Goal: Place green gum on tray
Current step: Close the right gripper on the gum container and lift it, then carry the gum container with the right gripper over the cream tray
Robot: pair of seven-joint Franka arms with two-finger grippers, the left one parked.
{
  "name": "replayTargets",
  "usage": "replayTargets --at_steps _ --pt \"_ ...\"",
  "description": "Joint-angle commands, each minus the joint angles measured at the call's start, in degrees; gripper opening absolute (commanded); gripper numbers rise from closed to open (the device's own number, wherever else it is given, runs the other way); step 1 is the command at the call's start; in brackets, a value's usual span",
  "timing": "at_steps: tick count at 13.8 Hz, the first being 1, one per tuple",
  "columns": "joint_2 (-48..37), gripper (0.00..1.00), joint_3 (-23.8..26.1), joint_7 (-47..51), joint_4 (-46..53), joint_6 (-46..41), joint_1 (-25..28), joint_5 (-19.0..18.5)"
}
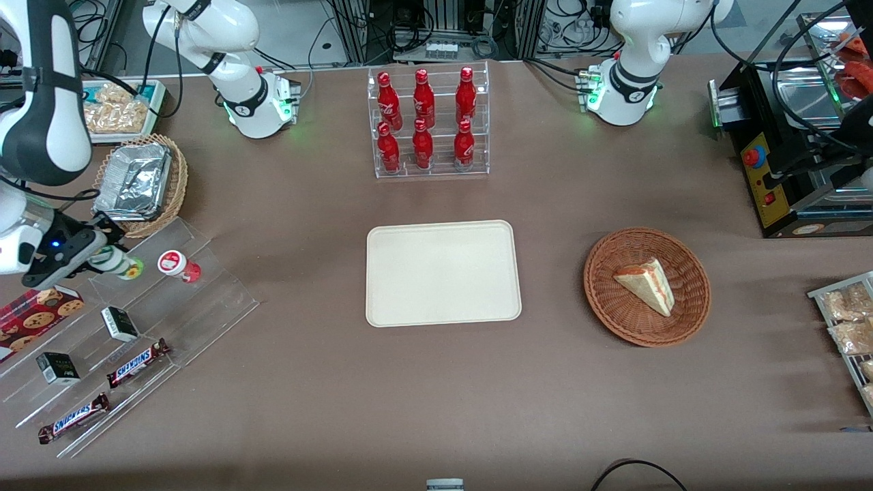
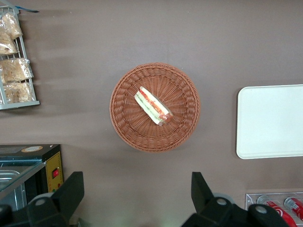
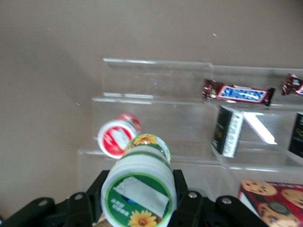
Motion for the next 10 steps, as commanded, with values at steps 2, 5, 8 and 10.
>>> replayTargets --at_steps 2,5,8,10 --pt "0.35 0.00 -0.21 10.62 3.09 -4.58 7.84 0.10" --pt "1.40 0.00 -0.21 21.33 3.09 -4.59 15.23 1.15" --pt "3.24 0.00 -0.21 32.41 3.09 -4.59 22.00 4.66" --pt "5.17 0.00 -0.21 41.01 3.26 -3.98 26.39 7.65"
